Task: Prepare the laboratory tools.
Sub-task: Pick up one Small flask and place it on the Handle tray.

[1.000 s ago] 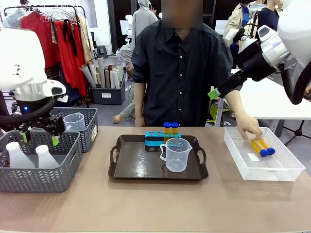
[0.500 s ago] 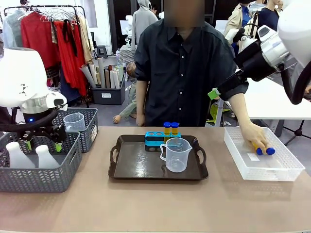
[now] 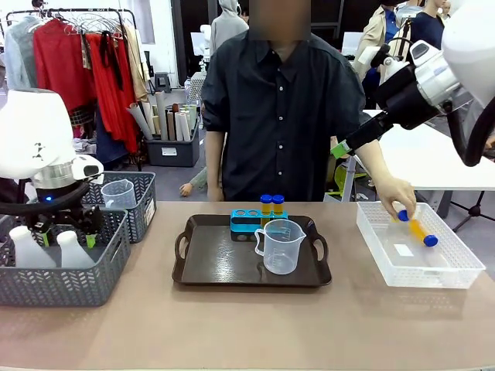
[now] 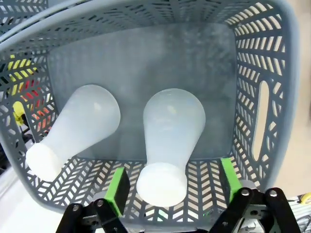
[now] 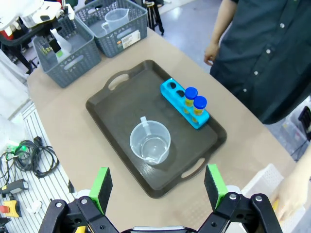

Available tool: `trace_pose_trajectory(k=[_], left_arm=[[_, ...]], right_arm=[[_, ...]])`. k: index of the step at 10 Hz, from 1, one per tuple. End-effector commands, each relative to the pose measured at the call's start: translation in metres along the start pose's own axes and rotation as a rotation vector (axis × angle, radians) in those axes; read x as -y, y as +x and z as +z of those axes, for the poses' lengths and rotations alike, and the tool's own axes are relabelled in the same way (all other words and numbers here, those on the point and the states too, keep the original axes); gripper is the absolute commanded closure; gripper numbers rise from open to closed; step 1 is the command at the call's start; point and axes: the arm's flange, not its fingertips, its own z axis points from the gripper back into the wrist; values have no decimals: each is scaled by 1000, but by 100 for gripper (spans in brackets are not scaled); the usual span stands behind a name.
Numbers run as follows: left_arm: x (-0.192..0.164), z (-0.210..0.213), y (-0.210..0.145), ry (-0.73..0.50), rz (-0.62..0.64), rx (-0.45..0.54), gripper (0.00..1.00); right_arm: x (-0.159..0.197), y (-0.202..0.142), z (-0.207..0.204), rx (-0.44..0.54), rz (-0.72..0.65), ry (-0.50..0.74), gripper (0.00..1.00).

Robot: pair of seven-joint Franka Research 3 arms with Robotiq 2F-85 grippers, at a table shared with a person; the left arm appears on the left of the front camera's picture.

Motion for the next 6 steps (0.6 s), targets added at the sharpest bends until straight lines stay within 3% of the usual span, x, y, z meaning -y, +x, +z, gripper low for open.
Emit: trace_pose_trajectory(k=[1, 4, 6], left_arm=[[-3, -4, 2, -12, 13, 21, 39], [-3, -6, 2, -2, 25, 19, 96], [-5, -6, 2, -7, 29, 19, 100]], right_arm=[[0, 1, 1, 6, -2, 7, 0], [0, 1, 1, 6, -2, 7, 0], [0, 1, 1, 6, -2, 7, 0]])
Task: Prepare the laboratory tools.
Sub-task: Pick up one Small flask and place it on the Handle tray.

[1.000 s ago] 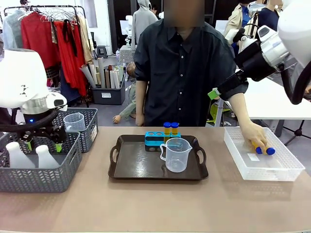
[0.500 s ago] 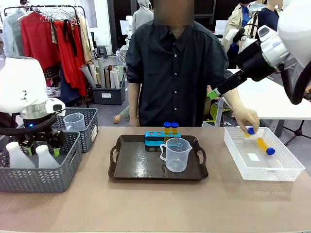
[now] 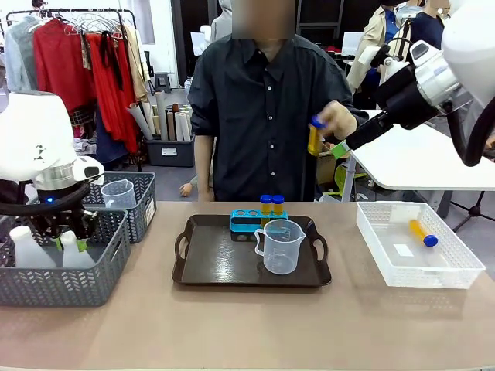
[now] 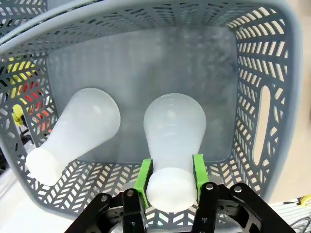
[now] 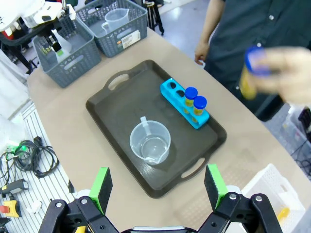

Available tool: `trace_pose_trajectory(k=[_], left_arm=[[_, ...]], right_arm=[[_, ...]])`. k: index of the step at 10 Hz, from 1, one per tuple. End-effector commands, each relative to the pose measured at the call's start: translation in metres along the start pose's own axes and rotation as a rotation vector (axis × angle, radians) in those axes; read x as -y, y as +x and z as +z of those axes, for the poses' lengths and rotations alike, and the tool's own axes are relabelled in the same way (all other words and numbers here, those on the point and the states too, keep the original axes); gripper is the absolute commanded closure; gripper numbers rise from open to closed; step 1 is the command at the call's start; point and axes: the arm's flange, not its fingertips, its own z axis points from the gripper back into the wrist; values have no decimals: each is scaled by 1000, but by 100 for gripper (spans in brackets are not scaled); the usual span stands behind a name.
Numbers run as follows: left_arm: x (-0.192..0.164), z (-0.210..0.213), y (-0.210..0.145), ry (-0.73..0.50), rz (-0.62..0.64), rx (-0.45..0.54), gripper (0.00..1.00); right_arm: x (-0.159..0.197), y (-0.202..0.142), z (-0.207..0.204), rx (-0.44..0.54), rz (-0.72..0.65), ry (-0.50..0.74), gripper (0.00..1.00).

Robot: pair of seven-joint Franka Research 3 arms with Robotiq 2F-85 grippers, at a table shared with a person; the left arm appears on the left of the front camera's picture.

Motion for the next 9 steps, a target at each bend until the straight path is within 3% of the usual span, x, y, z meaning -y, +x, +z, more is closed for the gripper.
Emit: trace_pose_trajectory(k=[1, 4, 9], left_arm=[[-3, -1, -2, -10, 29, 14, 100], [-4, 38, -9, -34, 19, 32, 100], [12, 209, -35, 47, -116, 218, 100]], right_arm=[[0, 1, 1, 6, -2, 7, 0], [0, 1, 1, 6, -2, 7, 0], [0, 1, 1, 6, -2, 7, 0]])
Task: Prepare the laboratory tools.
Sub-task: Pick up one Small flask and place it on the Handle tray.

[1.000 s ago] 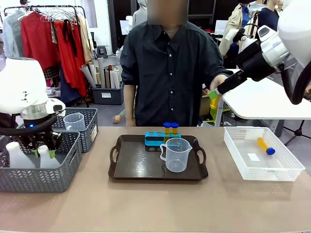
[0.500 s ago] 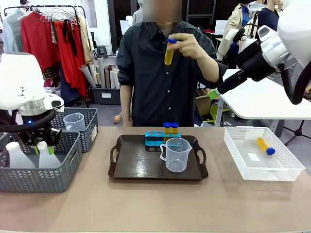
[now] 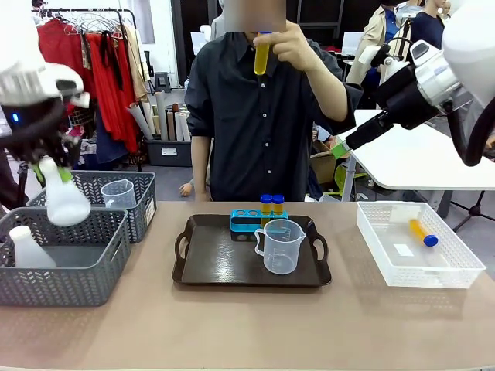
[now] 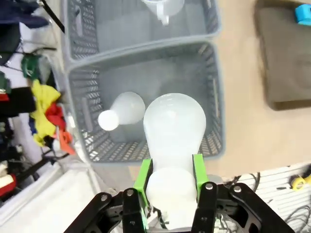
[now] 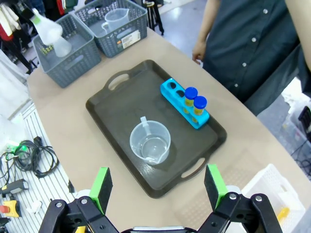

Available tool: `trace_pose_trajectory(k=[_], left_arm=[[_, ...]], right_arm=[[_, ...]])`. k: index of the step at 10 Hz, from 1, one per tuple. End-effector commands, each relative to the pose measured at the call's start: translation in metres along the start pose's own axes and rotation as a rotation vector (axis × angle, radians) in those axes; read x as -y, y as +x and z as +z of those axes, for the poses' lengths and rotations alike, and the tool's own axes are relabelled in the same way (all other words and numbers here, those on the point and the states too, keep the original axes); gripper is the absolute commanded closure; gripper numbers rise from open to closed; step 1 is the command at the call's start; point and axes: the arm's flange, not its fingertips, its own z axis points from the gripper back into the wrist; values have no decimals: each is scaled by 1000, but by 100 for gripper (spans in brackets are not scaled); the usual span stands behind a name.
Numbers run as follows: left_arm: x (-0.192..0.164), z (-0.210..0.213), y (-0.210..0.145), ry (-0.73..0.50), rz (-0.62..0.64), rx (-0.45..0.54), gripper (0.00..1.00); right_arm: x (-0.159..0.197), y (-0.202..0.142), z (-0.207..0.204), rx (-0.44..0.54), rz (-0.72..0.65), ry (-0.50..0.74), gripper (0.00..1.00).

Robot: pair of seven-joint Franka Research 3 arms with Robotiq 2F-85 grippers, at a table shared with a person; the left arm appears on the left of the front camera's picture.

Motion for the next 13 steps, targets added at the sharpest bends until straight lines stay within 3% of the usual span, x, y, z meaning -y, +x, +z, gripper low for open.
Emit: trace_pose_trajectory(k=[1, 5, 9, 13], left_arm=[[10, 40, 11, 21, -83, 59, 100], [67, 115, 34, -51, -272, 129, 100], [133, 137, 48, -100, -479, 256, 100], [178, 122, 53, -143, -634, 284, 100]], right_arm=[[0, 1, 1, 6, -2, 7, 0], [0, 1, 1, 6, -2, 7, 0], [0, 1, 1, 6, -2, 7, 0], [0, 1, 1, 6, -2, 7, 0]])
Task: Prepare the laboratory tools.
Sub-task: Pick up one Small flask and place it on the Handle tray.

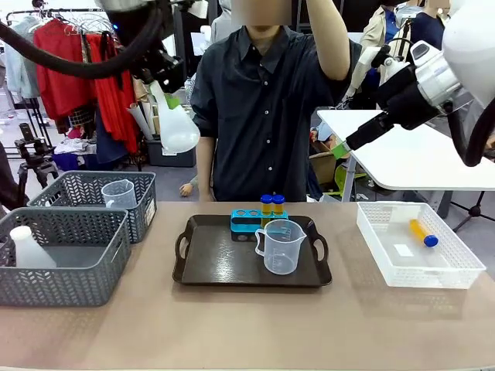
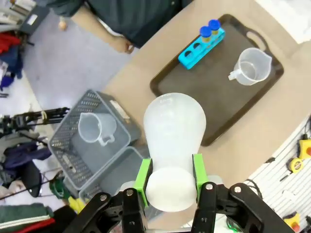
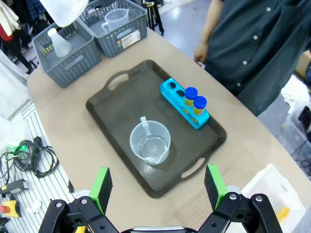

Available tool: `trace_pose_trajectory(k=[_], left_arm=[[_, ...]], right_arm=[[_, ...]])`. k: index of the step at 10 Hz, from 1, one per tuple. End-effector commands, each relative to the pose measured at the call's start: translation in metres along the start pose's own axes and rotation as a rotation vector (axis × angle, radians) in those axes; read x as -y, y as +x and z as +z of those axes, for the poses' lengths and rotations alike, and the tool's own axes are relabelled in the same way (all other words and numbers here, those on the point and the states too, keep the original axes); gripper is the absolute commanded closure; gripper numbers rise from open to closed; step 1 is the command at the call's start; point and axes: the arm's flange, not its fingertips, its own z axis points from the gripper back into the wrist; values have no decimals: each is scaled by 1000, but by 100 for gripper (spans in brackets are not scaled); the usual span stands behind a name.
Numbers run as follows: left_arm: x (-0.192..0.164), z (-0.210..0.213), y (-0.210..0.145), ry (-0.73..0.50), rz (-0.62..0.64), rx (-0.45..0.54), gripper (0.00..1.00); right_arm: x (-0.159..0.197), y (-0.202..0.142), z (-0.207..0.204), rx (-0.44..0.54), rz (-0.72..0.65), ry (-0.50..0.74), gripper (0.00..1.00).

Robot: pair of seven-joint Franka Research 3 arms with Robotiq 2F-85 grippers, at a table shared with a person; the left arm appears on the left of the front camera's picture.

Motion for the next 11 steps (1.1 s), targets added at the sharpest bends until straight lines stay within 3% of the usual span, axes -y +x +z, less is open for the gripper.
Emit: trace_pose_trajectory(k=[1, 4, 11], left_arm=[[1, -24, -2, -38, -53, 17, 100], [9, -65, 3, -48, -151, 69, 100], [11, -166, 2, -180, -218, -32, 100]], right_arm=[[0, 1, 1, 6, -2, 8, 0], [0, 1, 1, 6, -2, 8, 0], [0, 1, 1, 6, -2, 8, 0]])
